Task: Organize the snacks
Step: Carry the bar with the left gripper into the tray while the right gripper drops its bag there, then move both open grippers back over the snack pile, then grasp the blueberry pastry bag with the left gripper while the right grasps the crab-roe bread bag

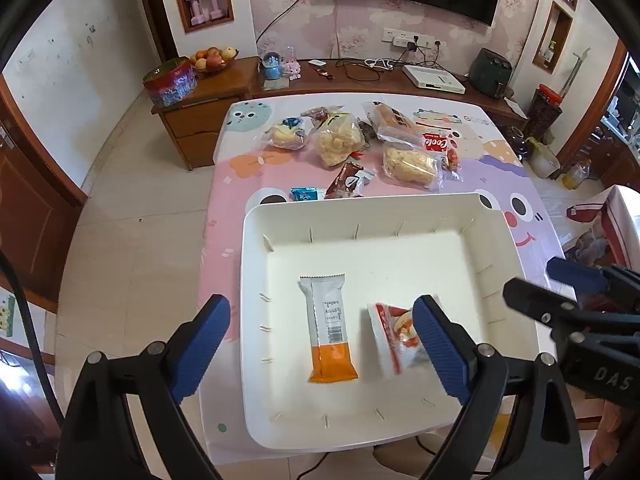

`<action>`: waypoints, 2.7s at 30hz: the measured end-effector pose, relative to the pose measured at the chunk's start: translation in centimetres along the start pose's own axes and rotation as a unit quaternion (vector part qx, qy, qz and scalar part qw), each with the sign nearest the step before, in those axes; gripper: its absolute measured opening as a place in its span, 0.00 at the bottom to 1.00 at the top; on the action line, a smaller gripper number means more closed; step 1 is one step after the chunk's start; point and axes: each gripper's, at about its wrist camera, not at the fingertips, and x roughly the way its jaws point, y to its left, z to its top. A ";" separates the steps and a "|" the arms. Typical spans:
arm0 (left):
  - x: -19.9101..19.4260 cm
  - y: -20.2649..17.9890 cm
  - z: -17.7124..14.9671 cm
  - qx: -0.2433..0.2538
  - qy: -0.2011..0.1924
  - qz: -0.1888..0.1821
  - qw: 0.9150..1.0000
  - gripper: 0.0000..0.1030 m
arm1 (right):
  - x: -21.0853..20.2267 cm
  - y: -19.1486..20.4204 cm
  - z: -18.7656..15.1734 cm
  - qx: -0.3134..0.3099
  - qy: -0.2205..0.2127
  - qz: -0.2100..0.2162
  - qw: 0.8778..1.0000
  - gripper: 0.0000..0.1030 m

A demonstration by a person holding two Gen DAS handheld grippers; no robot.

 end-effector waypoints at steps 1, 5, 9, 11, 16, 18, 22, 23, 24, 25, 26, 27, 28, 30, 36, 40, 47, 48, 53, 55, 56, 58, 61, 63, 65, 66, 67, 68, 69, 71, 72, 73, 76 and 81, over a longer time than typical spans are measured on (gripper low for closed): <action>-0.1 0.2 0.0 -0.001 -0.001 -0.001 1.000 0.89 | -0.3 0.1 0.0 0.002 -0.007 -0.002 1.000 0.65; -0.7 0.7 0.0 -0.001 -0.016 -0.008 1.000 0.89 | -1.0 0.5 0.1 0.003 -0.020 -0.040 0.999 0.67; -1.5 1.1 0.3 0.002 -0.037 -0.009 0.999 0.89 | -1.1 0.2 -0.1 0.019 -0.021 -0.044 0.999 0.67; -1.9 1.3 0.4 0.007 -0.046 -0.009 0.999 0.89 | -1.2 0.1 -0.2 0.028 -0.024 -0.036 0.999 0.67; -2.3 1.2 0.3 0.034 -0.052 -0.021 0.998 0.89 | -2.0 0.3 -0.2 0.044 -0.048 -0.024 0.998 0.67; -2.4 1.1 0.3 0.047 -0.051 -0.024 0.997 0.89 | -2.3 0.4 -0.1 0.048 -0.058 -0.020 0.997 0.67; -2.7 1.2 0.4 0.059 -0.059 -0.015 0.996 0.89 | -3.1 0.8 0.0 0.053 -0.080 -0.012 0.995 0.67; -2.9 1.3 0.6 0.060 -0.064 -0.005 0.996 0.89 | -3.3 1.0 0.1 0.053 -0.085 -0.011 0.995 0.67; -3.0 1.4 0.7 0.061 -0.067 0.000 0.996 0.89 | -3.4 1.2 0.1 0.053 -0.090 -0.010 0.995 0.67; -3.1 1.6 0.8 0.061 -0.071 0.005 0.996 0.89 | -3.6 1.4 0.2 0.051 -0.095 -0.011 0.994 0.67; -3.3 1.8 1.1 0.061 -0.076 0.011 0.995 0.89 | -3.7 1.6 0.3 0.050 -0.097 -0.011 0.994 0.67; -3.5 1.9 1.3 0.062 -0.081 0.014 0.995 0.89 | -3.8 1.8 0.3 0.048 -0.100 -0.011 0.994 0.67; -3.7 1.9 1.6 0.063 -0.084 0.015 0.994 0.89 | -3.9 1.9 0.4 0.045 -0.103 -0.012 0.994 0.67; -4.4 2.2 2.4 0.063 -0.095 0.008 0.993 0.92 | -4.2 2.2 0.6 0.040 -0.109 -0.020 0.993 0.67; -6.6 2.5 5.8 0.061 -0.120 -0.008 0.991 0.96 | -5.7 2.7 2.2 0.032 -0.111 -0.025 0.993 0.67; -8.5 2.9 8.8 0.054 -0.146 0.000 0.988 0.99 | -7.8 2.6 4.6 0.019 -0.130 -0.047 0.990 0.67; -10.0 4.1 15.3 0.042 -0.169 0.054 0.983 0.99 | -12.3 2.2 10.0 -0.014 -0.181 -0.098 0.979 0.67; -9.9 4.3 16.1 0.039 -0.168 0.055 0.983 0.99 | -12.7 2.0 10.7 -0.017 -0.187 -0.101 0.977 0.67; -8.0 5.2 20.7 0.025 -0.142 0.055 0.988 0.99 | -14.6 0.8 15.4 -0.027 -0.210 -0.104 0.972 0.68; -6.4 5.3 22.5 0.023 -0.125 0.064 0.990 0.99 | -14.3 0.2 17.4 -0.032 -0.206 -0.109 0.972 0.71; -5.4 5.4 23.2 0.021 -0.117 0.065 0.991 0.99 | -13.9 0.0 18.5 -0.036 -0.203 -0.106 0.973 0.71; -3.5 5.6 24.5 0.014 -0.103 0.067 0.992 0.99 | -12.2 -0.9 20.8 -0.035 -0.186 -0.102 0.976 0.71; 0.8 6.1 26.5 -0.003 -0.067 0.064 0.996 0.99 | -8.6 -2.3 23.4 -0.029 -0.150 -0.078 0.985 0.71; 3.7 6.3 27.2 -0.014 -0.043 0.062 0.997 0.99 | -6.3 -3.2 24.7 -0.024 -0.128 -0.062 0.990 0.71; 7.1 6.8 27.9 -0.027 -0.021 0.067 0.997 0.99 | -2.9 -4.4 26.0 -0.009 -0.101 -0.045 0.994 0.71; 8.3 6.8 28.0 -0.030 -0.013 0.068 0.997 0.99 | -1.6 -4.9 26.4 -0.005 -0.092 -0.038 0.995 0.71; 9.5 6.8 28.2 -0.034 -0.006 0.069 0.997 0.99 | 0.1 -5.3 26.8 -0.001 -0.079 -0.029 0.996 0.71; 11.6 7.0 28.5 -0.039 0.007 0.071 0.997 0.99 | 1.6 -5.7 27.1 0.003 -0.067 -0.026 0.997 0.71; 13.1 7.2 28.6 -0.044 0.019 0.072 0.996 0.99 | 3.6 -6.2 27.5 0.008 -0.052 -0.026 0.998 0.71; 16.1 7.5 28.7 -0.053 0.040 0.075 0.995 0.99 | 6.5 -6.8 27.8 0.017 -0.028 -0.018 0.999 0.71; 17.6 7.6 28.8 -0.059 0.052 0.076 0.994 0.99 | 8.0 -7.1 27.9 0.022 -0.015 -0.015 1.000 0.71; 18.8 7.7 28.7 -0.065 0.062 0.078 0.993 0.99 | 9.9 -7.5 28.0 0.028 0.001 -0.013 1.000 0.71; 23.4 8.7 28.4 -0.106 0.098 0.085 0.986 0.99 | 13.7 -7.9 28.0 0.038 0.031 -0.001 0.999 0.71; 28.0 9.6 27.8 -0.160 0.130 0.089 0.974 0.97 | 18.6 -8.4 28.0 0.047 0.068 0.005 0.997 0.71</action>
